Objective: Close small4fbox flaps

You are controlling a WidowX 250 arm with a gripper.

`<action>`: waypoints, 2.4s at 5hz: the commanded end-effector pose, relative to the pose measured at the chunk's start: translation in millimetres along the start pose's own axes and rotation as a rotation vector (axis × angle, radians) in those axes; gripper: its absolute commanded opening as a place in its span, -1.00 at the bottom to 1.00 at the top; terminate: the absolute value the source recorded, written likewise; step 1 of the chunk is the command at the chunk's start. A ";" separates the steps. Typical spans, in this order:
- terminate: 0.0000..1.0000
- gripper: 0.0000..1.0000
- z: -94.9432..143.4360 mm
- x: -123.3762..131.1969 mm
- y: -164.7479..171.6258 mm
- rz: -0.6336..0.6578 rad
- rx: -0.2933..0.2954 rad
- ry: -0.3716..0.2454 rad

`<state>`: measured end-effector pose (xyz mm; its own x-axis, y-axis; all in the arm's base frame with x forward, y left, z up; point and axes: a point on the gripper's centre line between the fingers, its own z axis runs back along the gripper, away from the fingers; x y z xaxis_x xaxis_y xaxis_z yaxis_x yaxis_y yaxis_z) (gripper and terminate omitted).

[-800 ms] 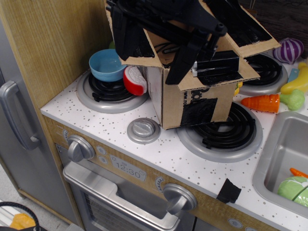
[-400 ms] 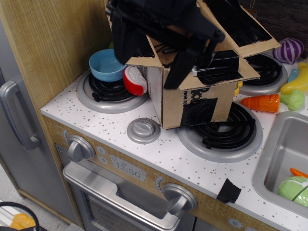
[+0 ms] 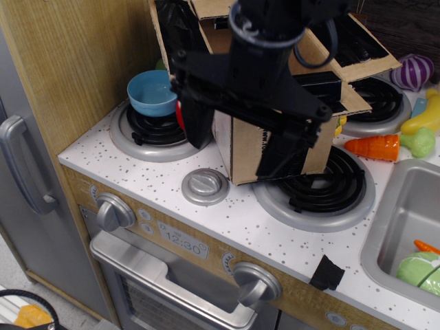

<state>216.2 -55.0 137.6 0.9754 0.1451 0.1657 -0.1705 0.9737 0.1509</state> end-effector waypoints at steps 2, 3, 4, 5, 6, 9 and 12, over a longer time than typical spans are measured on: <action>-1.00 1.00 -18.4 19.2 -21.4 0.018 -0.052 -0.111; -1.00 1.00 -11.2 27.5 -19.0 0.004 -0.003 -0.140; -1.00 1.00 -6.9 43.7 -11.3 -0.009 0.017 -0.131; -1.00 1.00 -2.9 57.2 -7.2 -0.036 0.063 -0.166; -1.00 1.00 5.3 68.9 -2.3 -0.067 0.097 -0.192; -1.00 1.00 19.5 96.5 20.5 -0.145 0.180 -0.245; -1.00 1.00 -6.9 110.3 34.5 -0.243 0.160 -0.299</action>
<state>318.3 -4.4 143.9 0.9163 -0.1668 0.3642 0.0265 0.9324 0.3604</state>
